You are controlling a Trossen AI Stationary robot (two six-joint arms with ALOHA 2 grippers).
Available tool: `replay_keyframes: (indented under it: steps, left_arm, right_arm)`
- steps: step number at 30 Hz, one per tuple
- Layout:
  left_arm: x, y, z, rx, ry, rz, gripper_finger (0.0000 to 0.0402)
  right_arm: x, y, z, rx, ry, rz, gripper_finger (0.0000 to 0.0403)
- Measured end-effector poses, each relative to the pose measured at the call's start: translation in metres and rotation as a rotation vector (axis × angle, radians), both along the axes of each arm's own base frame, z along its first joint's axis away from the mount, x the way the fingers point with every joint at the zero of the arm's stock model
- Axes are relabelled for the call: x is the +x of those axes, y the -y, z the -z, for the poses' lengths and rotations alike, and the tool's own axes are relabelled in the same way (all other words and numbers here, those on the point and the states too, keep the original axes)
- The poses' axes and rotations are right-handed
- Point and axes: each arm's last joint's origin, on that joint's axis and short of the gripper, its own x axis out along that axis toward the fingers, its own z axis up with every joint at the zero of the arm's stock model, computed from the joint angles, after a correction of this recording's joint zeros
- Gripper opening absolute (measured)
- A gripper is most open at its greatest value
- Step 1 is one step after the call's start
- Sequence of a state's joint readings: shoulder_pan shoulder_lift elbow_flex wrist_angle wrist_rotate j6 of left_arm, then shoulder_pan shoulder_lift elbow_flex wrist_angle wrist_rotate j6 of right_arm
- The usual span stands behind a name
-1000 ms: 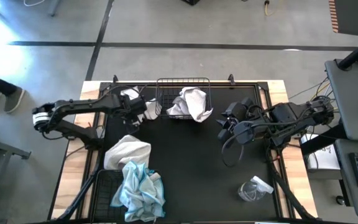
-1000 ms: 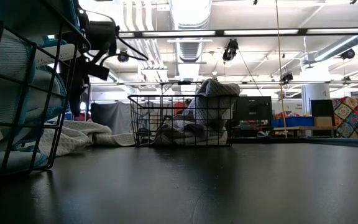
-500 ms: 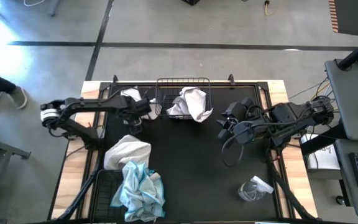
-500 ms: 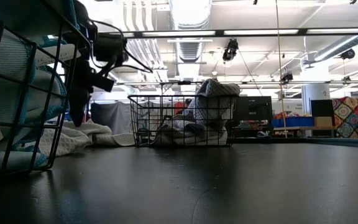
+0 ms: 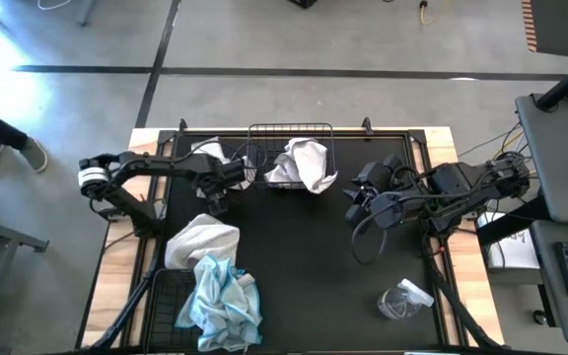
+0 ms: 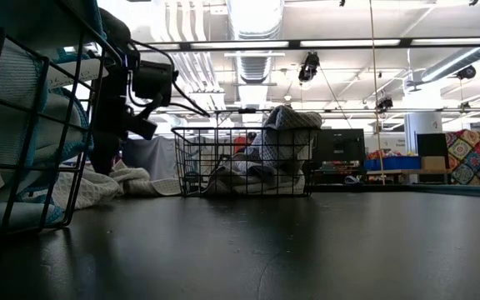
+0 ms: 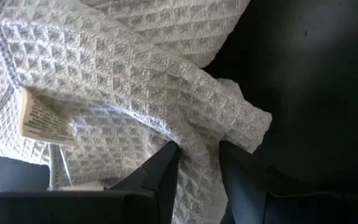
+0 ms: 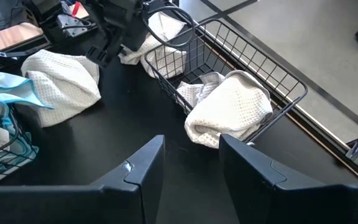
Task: Sort microfiber towel by color & place in baskets
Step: Put the top white microfiber cloth into the top wire basket
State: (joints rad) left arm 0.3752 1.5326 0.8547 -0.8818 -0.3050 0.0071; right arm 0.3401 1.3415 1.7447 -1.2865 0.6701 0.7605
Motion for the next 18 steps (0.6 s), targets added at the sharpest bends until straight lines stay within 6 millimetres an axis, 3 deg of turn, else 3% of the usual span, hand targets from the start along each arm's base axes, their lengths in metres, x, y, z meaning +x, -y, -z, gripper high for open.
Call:
replay_keyframes:
  steps: [18]
  left_arm:
    - [0.006,-0.002,0.015,-0.010,-0.027,-0.016,0.0103]
  right_arm:
    - [0.000,0.000,0.000,0.039,0.007,0.009,0.0146]
